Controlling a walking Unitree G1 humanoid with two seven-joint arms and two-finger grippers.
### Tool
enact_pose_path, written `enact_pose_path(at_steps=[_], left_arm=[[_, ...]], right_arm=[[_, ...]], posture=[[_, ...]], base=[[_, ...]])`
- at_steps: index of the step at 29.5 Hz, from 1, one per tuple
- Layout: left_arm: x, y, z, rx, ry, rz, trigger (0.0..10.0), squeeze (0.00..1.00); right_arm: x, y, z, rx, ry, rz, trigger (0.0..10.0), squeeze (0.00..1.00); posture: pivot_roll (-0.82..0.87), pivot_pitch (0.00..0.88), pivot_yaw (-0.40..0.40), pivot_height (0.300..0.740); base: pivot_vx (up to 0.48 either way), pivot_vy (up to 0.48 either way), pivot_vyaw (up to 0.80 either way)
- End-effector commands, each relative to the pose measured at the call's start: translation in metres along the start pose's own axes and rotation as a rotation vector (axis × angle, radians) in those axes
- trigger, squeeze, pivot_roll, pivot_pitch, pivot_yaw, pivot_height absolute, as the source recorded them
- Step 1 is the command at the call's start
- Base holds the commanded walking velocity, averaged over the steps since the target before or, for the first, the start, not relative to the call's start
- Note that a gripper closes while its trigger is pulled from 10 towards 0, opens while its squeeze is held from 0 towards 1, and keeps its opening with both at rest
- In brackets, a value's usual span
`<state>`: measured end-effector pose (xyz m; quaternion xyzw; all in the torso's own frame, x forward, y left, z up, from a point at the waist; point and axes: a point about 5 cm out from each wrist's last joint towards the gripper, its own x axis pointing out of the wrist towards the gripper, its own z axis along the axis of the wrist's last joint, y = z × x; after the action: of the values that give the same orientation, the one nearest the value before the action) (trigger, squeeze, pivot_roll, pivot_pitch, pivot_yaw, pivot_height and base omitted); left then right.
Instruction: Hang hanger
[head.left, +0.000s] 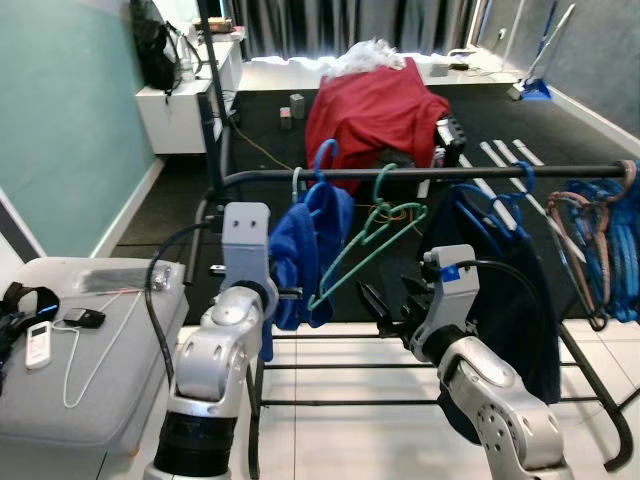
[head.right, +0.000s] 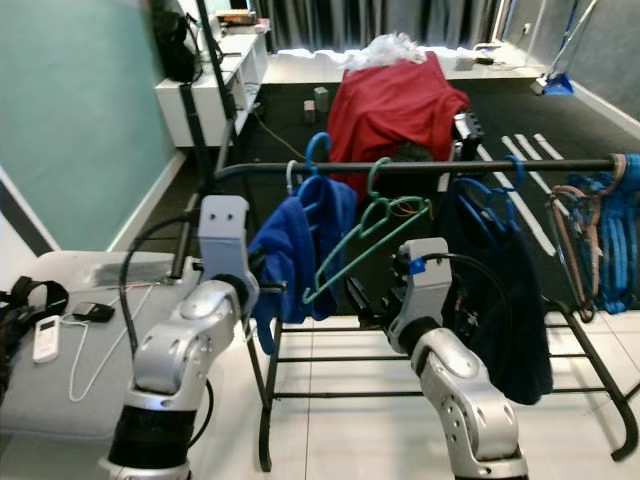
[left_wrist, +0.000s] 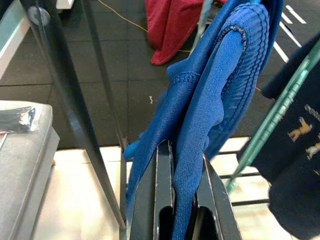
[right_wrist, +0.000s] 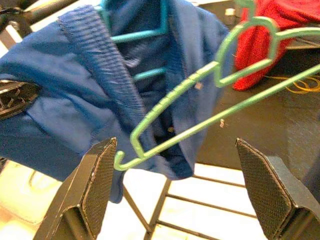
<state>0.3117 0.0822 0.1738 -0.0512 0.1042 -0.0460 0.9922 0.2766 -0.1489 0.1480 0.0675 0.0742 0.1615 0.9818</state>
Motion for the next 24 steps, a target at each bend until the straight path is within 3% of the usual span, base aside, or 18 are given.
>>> enact_pose_path(at_steps=[1, 4, 11, 24], left_arm=[[-0.003, -0.01, -0.003, -0.001, 0.035, -0.045, 10.0, 0.0], [-0.009, -0.026, -0.016, 0.008, 0.107, -0.108, 10.0, 0.0], [-0.017, -0.051, -0.028, -0.001, 0.15, -0.183, 10.0, 0.0], [-0.022, -0.058, -0.033, 0.005, 0.16, -0.229, 10.0, 0.0]], right_arm=[[-0.001, 0.0, -0.002, 0.005, 0.012, -0.001, 10.0, 0.0], [-0.001, 0.0, -0.002, 0.004, 0.017, -0.001, 10.0, 0.0], [-0.001, 0.0, -0.002, -0.001, 0.023, 0.0, 10.0, 0.0], [0.0, 0.001, -0.002, -0.002, 0.026, 0.006, 10.0, 0.0]], posture=[[-0.12, 0.0, 0.041, 0.74], [-0.12, 0.0, 0.037, 0.74], [-0.12, 0.0, 0.036, 0.74], [-0.11, 0.0, 0.033, 0.74]], base=[[0.0, 0.0, 0.0], [0.0, 0.0, 0.0], [0.0, 0.0, 0.0], [0.0, 0.0, 0.0]])
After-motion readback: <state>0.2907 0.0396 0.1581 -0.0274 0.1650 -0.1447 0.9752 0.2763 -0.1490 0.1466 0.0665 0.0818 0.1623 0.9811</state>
